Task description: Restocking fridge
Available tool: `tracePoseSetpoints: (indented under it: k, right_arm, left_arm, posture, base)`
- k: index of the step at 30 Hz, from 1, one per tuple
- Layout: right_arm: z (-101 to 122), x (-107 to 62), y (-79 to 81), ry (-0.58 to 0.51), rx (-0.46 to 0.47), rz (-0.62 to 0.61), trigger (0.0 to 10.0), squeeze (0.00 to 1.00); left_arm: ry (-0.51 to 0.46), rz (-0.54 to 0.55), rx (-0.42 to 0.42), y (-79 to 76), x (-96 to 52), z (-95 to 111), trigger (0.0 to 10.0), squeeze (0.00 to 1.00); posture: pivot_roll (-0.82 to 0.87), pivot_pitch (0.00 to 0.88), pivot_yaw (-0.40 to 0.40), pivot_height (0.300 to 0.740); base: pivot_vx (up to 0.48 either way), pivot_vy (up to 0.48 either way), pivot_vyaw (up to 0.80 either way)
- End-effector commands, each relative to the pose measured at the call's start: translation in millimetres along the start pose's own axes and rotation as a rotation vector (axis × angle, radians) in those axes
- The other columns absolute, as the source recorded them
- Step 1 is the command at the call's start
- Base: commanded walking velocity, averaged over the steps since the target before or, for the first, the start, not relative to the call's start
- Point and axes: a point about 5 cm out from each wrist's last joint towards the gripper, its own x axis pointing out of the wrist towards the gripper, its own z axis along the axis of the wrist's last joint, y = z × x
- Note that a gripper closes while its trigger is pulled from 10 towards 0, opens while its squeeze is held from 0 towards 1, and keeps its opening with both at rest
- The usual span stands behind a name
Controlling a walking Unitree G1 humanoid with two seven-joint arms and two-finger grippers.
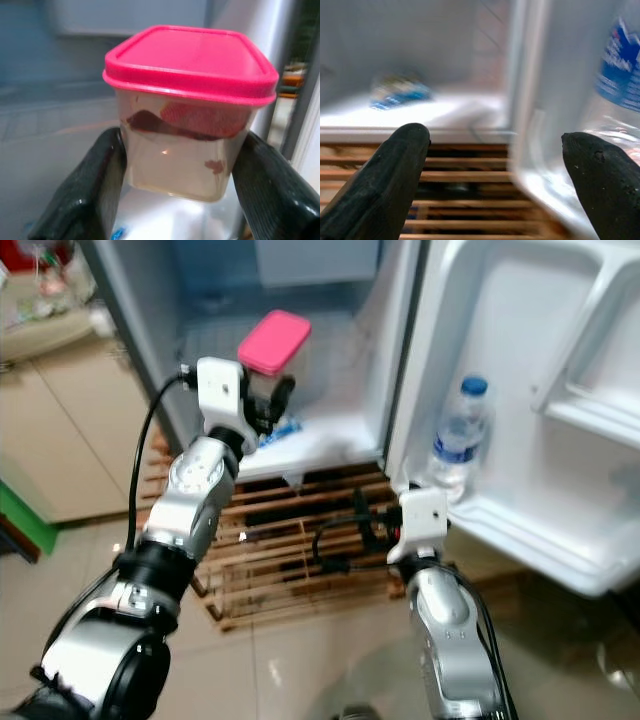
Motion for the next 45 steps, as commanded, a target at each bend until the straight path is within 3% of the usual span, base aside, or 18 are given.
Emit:
tracePoseSetpoints:
  k: [1,6,13,17,21,27,35,36,37,40,45]
  right_arm:
    - [12.3,2.4,13.0,-0.052,0.022,0.045,10.0,0.0]
    - [22.5,2.7,19.5,-0.074,0.006,0.062,10.0,0.0]
    - [23.1,0.5,25.4,-0.074,0.025,0.084,10.0,0.0]
    - [24.0,0.0,32.3,-0.069,0.035,0.107,10.0,0.0]
    - [23.7,-0.8,37.1,-0.065,0.038,0.124,10.0,0.0]
    - [24.3,-10.8,52.4,-0.059,0.044,0.155,10.0,0.0]
    - [24.3,-10.8,52.4,-0.059,0.044,0.155,10.0,0.0]
    - [24.7,-13.4,54.6,-0.058,0.046,0.156,10.0,0.0]
    - [22.6,-25.9,61.9,-0.041,0.064,0.146,10.0,0.0]
    - [19.4,-50.0,73.4,-0.004,0.1,0.119,10.0,0.0]
    - [14.8,-64.0,73.5,0.038,0.116,0.088,10.0,0.0]
  left_arm:
    - [-0.044,0.074,0.043,24.8,-4.0,10.7,10.0,0.0]
    - [-0.025,0.142,0.074,45.8,-12.5,12.6,10.0,0.0]
    - [-0.024,0.181,0.103,59.2,-23.1,16.8,10.0,0.0]
    - [-0.007,0.285,0.113,71.9,-14.3,18.0,10.0,0.0]
    - [-0.012,0.322,0.11,68.0,-0.7,23.3,10.0,0.0]
    - [-0.015,0.272,0.082,42.5,25.8,35.4,10.0,0.0]
    - [-0.015,0.272,0.082,42.5,25.8,35.4,10.0,0.0]
    - [-0.021,0.267,0.082,41.4,26.8,36.8,10.0,0.0]
    - [-0.029,0.311,0.075,46.3,33.0,47.0,10.0,0.0]
    - [-0.056,0.41,0.063,60.0,41.4,69.6,10.0,0.0]
    - [-0.106,0.511,0.099,79.7,40.5,88.7,10.0,0.0]
  posture:
    - [-0.18,0.018,0.062,0.74]
    - [-0.18,0.028,0.068,0.74]
    - [-0.17,0.033,0.066,0.74]
    - [-0.16,0.041,0.059,0.74]
    - [-0.16,0.052,0.057,0.74]
    - [-0.21,0.114,0.079,0.74]
    - [-0.21,0.114,0.079,0.74]
    - [-0.21,0.121,0.084,0.74]
    - [-0.27,0.219,0.131,0.74]
    - [-0.28,0.242,0.143,0.74]
    - [-0.31,0.279,0.154,0.74]
  base:
    - [0.446,0.0,0.0]
    - [0.332,0.0,0.0]
    - [0.0,0.0,0.0]
    - [0.0,0.0,0.0]
    - [0.0,0.0,0.0]
    - [0.0,0.0,0.0]
    - [0.0,0.0,0.0]
    - [0.0,0.0,0.0]
    - [0.0,0.0,0.0]
    - [0.0,0.0,0.0]
    - [0.0,0.0,0.0]
